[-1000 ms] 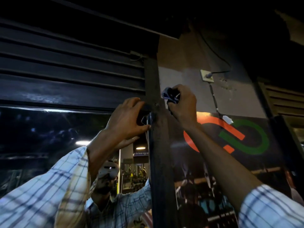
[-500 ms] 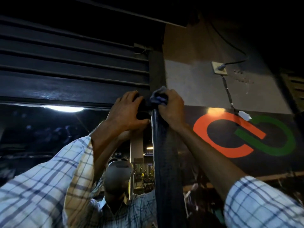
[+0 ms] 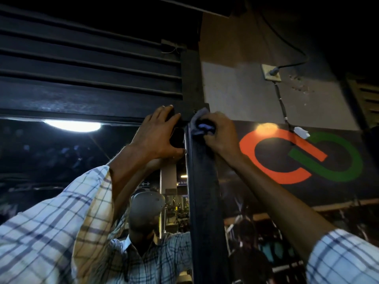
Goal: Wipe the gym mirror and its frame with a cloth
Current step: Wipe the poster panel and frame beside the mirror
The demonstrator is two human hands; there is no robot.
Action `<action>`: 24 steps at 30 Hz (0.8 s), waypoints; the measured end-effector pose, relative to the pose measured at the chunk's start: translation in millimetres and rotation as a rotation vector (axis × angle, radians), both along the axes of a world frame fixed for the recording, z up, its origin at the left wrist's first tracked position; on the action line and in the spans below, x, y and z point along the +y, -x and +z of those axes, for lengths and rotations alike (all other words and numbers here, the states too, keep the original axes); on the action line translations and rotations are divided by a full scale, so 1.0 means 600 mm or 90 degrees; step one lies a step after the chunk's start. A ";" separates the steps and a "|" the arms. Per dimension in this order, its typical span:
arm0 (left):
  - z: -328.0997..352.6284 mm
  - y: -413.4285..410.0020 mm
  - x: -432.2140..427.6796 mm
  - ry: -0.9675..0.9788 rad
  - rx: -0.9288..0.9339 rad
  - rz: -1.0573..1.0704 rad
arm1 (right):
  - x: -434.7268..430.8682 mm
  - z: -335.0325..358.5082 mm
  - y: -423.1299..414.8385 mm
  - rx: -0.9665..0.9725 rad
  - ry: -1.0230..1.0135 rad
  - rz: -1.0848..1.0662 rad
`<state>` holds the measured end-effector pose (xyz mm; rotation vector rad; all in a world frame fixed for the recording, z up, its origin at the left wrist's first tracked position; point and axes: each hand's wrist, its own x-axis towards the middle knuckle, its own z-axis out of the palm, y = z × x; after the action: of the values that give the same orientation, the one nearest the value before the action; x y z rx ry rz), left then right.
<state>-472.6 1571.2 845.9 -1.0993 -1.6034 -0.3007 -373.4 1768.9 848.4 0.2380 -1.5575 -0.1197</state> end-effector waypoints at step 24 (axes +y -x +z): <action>-0.102 0.001 0.008 0.110 0.006 -0.008 | 0.009 -0.164 -0.008 -0.048 0.025 0.065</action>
<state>-473.3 1575.8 784.7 -1.2406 -1.6370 -0.1675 -368.6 1774.0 749.9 0.2935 -1.6172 0.0006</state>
